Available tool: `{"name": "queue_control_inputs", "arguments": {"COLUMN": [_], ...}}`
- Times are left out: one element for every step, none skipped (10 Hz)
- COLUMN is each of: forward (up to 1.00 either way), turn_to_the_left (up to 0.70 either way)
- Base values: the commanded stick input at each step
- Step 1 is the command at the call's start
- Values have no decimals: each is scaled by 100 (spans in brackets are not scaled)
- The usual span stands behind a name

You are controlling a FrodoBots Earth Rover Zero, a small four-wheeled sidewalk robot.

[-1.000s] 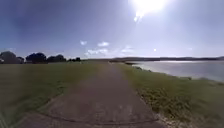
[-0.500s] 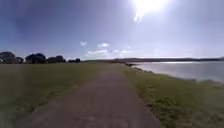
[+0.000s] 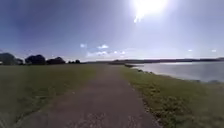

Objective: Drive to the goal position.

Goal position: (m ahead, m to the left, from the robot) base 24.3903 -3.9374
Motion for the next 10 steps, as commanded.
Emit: {"name": "queue_control_inputs", "arguments": {"forward": [70, 70, 70, 70, 70, 70, 70, 70, 70, 70], "turn_to_the_left": [0, 0, 0, 0, 0, 0, 0, 0, 0, 0]}}
